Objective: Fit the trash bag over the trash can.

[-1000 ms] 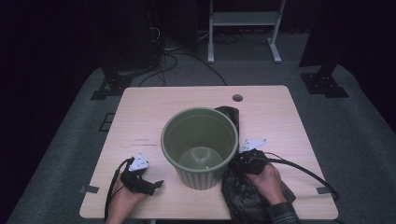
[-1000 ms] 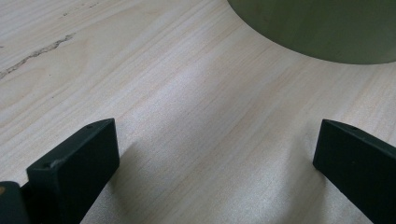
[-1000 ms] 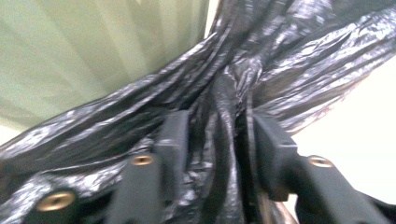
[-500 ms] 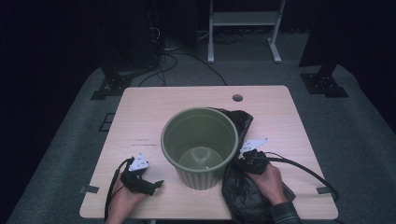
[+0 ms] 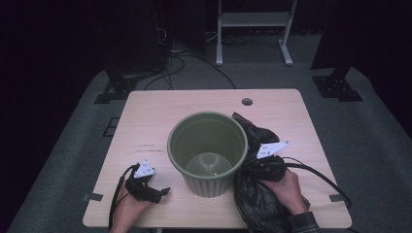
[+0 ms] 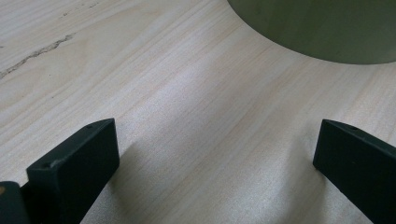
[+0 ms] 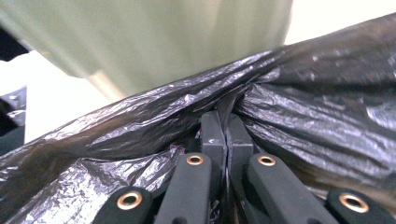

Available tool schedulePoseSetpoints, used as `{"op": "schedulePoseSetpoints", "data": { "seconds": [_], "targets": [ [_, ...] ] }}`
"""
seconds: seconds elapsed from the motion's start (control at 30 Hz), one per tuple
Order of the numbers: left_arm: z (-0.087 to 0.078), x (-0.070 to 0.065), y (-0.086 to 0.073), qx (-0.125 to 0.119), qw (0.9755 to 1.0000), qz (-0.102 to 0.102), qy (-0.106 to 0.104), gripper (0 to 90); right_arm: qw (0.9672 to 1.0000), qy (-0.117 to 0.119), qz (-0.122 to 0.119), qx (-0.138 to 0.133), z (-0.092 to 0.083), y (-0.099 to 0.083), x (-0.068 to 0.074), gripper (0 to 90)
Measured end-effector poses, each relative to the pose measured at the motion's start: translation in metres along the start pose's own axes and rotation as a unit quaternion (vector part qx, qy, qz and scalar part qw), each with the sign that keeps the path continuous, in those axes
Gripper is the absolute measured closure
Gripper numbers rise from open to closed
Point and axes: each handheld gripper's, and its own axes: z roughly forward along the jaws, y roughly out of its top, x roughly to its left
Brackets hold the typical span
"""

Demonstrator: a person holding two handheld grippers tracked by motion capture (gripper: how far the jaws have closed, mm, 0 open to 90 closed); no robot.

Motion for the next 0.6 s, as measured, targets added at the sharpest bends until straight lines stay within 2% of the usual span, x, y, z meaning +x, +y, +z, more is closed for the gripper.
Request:
{"op": "schedulePoseSetpoints", "data": {
  "seconds": [0.2, 0.27, 0.33, 0.37, 0.53, 0.6],
  "targets": [
    [0.000, 0.000, 0.000, 0.000, 1.0000, 0.000, 0.000, 0.0, 0.9993, 0.026, -0.023, -0.013, -0.017, 0.013, 0.008, 88.8],
    [0.000, 0.000, 0.000, -0.001, 1.0000, -0.002, 0.000, 0.0, 0.9986, 0.040, -0.022, -0.028, -0.024, 0.015, 0.009, 88.9],
    [0.000, 0.000, 0.000, 0.001, 1.0000, 0.000, 0.000, 0.0, 0.9983, 0.042, -0.024, -0.033, -0.028, 0.016, 0.009, 88.8],
    [0.000, 0.000, 0.000, 0.000, 1.0000, 0.000, 0.000, 0.0, 0.9972, 0.053, -0.027, -0.046, -0.036, 0.018, 0.009, 88.8],
    [0.000, 0.000, 0.000, 0.001, 1.0000, 0.000, 0.000, 0.0, 0.9961, 0.059, -0.046, -0.047, -0.048, 0.027, 0.015, 88.7],
    [0.000, 0.000, 0.000, 0.000, 1.0000, 0.000, 0.000, 0.0, 0.9945, 0.068, -0.062, -0.050, -0.056, 0.036, 0.021, 88.7]
  ]
}}
